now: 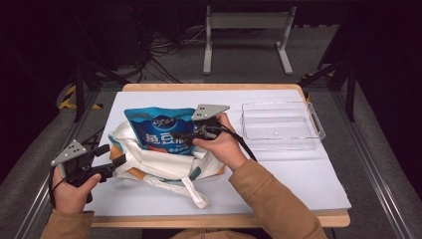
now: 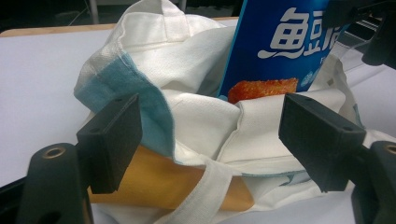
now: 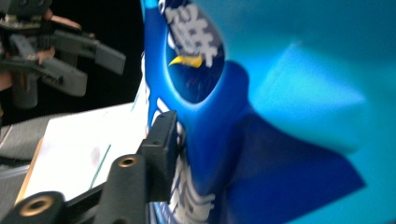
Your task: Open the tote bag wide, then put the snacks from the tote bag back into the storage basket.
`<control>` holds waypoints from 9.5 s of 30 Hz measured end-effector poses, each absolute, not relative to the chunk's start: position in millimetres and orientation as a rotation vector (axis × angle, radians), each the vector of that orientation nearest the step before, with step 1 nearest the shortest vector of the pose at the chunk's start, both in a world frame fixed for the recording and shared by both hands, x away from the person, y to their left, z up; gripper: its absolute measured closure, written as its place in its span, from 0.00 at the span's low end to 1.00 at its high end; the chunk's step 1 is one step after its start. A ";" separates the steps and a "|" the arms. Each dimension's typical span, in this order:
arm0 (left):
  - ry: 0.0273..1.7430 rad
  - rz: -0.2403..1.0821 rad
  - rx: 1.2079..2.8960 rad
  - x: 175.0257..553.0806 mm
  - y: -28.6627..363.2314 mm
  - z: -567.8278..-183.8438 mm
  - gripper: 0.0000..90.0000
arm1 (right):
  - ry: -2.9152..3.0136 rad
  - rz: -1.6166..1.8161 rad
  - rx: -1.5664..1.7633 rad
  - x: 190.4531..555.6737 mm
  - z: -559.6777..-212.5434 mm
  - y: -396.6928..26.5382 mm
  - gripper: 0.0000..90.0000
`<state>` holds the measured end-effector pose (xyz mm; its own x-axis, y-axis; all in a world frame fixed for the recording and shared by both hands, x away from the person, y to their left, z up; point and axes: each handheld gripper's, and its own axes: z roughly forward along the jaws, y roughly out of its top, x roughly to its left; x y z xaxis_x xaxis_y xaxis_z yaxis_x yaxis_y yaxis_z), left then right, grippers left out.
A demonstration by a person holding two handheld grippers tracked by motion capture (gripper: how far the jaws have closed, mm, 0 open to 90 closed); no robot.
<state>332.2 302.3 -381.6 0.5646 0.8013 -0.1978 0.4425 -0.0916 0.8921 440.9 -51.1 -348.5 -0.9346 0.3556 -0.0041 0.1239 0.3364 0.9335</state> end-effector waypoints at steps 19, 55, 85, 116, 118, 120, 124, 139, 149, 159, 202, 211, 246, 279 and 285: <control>1.046 0.410 1.717 332.9 305.2 -383.7 0.25 | 2.404 1.538 0.397 430.4 -346.0 -44.1 0.99; 1.036 0.419 1.712 330.6 302.3 -382.3 0.25 | 2.338 1.611 0.369 421.0 -281.6 -40.3 1.00; 1.034 0.414 1.708 331.3 301.3 -382.4 0.25 | 2.280 1.678 0.372 417.5 -225.0 -62.3 1.00; 1.027 0.399 1.741 337.8 291.5 -385.9 0.25 | 2.208 1.640 0.469 423.6 -199.8 -161.1 1.00; 1.025 0.400 1.743 337.7 291.8 -386.1 0.25 | 2.203 1.633 0.478 424.4 -199.2 -167.2 1.00; 1.029 0.400 1.744 336.8 292.2 -386.3 0.25 | 2.202 1.634 0.483 425.1 -198.6 -171.3 1.00; 1.035 0.402 1.739 336.0 292.9 -386.4 0.25 | 2.186 1.643 0.499 427.3 -197.3 -180.8 1.00; 1.037 0.405 1.737 335.5 293.7 -386.6 0.25 | 2.131 1.615 0.587 437.2 -195.7 -232.6 0.99; 1.040 0.412 1.748 334.6 292.2 -386.0 0.25 | 2.116 1.598 0.612 437.5 -197.5 -257.9 0.99; 1.049 0.410 1.742 333.5 293.0 -386.4 0.25 | 2.081 1.581 0.644 439.5 -196.1 -284.0 0.99; 1.090 0.434 1.747 316.4 299.4 -391.1 0.25 | 2.141 1.582 0.727 469.7 -270.5 -343.3 0.99; 1.090 0.431 1.754 317.9 297.4 -391.2 0.25 | 2.157 1.579 0.719 470.5 -279.7 -350.5 0.99; 1.089 0.433 1.769 319.7 293.5 -392.9 0.24 | 2.225 1.649 0.743 477.2 -329.3 -355.7 0.99; 1.078 0.423 1.773 322.7 289.9 -392.3 0.24 | 2.074 1.596 0.877 463.9 -316.5 -380.4 0.34; 1.062 0.426 1.772 323.5 287.4 -390.0 0.24 | 2.025 1.540 0.901 444.6 -306.0 -394.4 0.31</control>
<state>323.5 287.4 -390.0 0.5547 0.8133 -0.1759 0.4670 -0.1293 0.8748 444.6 -394.4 -306.0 -0.6918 0.7210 0.0412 0.2322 0.1681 0.9580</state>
